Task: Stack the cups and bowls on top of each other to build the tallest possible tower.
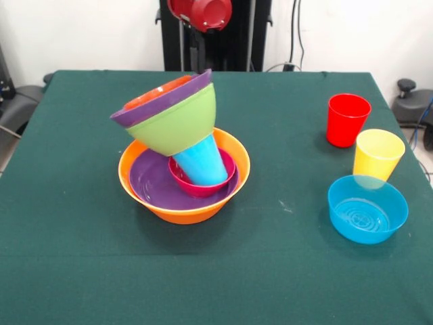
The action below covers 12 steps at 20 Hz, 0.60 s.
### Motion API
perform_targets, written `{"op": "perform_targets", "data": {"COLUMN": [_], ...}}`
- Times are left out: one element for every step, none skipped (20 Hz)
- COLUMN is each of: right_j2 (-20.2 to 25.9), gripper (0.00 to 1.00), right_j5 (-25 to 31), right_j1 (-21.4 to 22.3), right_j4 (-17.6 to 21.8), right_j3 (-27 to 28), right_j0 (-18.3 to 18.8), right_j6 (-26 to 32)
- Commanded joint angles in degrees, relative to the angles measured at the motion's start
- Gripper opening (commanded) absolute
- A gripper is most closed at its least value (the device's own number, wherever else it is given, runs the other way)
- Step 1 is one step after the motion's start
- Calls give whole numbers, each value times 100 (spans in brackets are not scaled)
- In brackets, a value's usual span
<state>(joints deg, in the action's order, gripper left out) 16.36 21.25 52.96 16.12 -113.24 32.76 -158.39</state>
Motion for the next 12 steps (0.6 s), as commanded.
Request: {"op": "perform_targets", "data": {"right_j2": [107, 54, -4, -11, -18, -25, 32, 89, 146, 185, 225, 226], "gripper": [0, 0, 100, 100, 100, 100, 100, 100, 100, 100, 100, 100], "right_j5": [-279, -254, -189, -182, -174, -166, -189, -211, -233, -230, -227, -228], "right_j1": [-485, -482, -468, -457, -446, -435, -426, -416, -406, -406, -405, -398], "right_j4": [191, 256, 295, 307, 319, 331, 299, 266, 234, 230, 225, 222], "right_j3": [260, 291, 315, 308, 301, 294, 239, 184, 129, 124, 120, 114], "right_j0": [-212, -243, -286, -297, -308, -319, -279, -239, -199, -162, -124, -126], "right_j6": [122, 151, 172, 180, 188, 196, 217, 239, 261, 301, 341, 337]}}
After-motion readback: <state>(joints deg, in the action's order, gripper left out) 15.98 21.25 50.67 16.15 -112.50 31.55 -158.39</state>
